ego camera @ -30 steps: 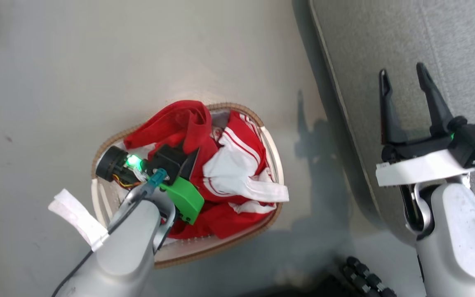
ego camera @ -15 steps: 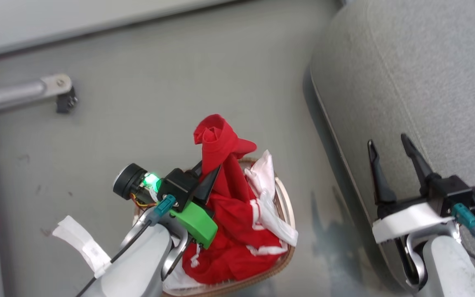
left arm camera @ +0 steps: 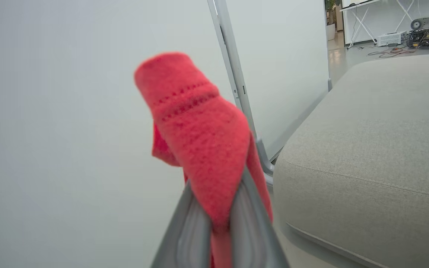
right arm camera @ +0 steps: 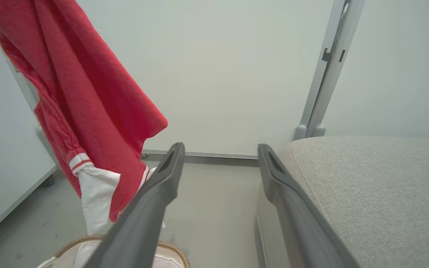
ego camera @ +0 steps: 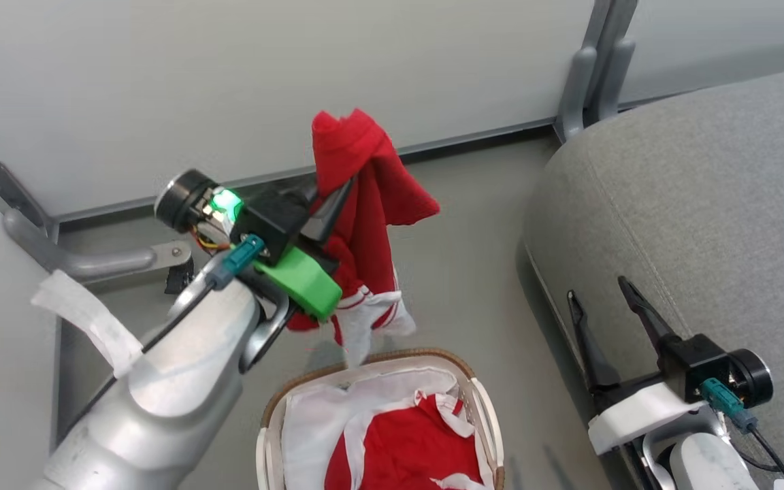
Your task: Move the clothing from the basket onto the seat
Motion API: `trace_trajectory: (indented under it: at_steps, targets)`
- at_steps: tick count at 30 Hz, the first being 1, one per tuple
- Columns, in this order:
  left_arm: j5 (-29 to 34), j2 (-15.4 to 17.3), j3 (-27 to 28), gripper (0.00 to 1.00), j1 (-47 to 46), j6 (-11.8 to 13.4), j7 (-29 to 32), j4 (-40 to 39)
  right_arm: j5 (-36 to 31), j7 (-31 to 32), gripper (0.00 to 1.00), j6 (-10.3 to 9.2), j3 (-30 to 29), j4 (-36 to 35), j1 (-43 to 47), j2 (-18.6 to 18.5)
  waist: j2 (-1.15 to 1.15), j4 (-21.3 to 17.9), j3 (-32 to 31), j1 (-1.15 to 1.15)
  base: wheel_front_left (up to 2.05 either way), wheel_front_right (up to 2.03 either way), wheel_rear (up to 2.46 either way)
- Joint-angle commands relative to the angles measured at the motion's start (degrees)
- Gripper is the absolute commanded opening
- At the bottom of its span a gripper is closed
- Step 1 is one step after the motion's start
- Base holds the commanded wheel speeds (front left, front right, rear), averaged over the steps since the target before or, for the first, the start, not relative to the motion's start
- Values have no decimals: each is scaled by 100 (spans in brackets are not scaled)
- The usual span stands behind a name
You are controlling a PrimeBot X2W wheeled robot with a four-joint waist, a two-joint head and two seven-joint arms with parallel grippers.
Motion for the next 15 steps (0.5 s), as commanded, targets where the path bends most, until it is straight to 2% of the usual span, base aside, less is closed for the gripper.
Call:
trace_trajectory:
  at_steps: [1,15]
  targets:
    - [-43,67,-24,0,-222,-18,16,20,-49,-4,100,-4,50,11,81,-22,0,69,-402,1,0,0,0]
    - [-343,68,-420,0,-1425,-17,53,439,-54,-4,100,-4,959,125,-439,-20,0,37,-574,1,0,0,0]
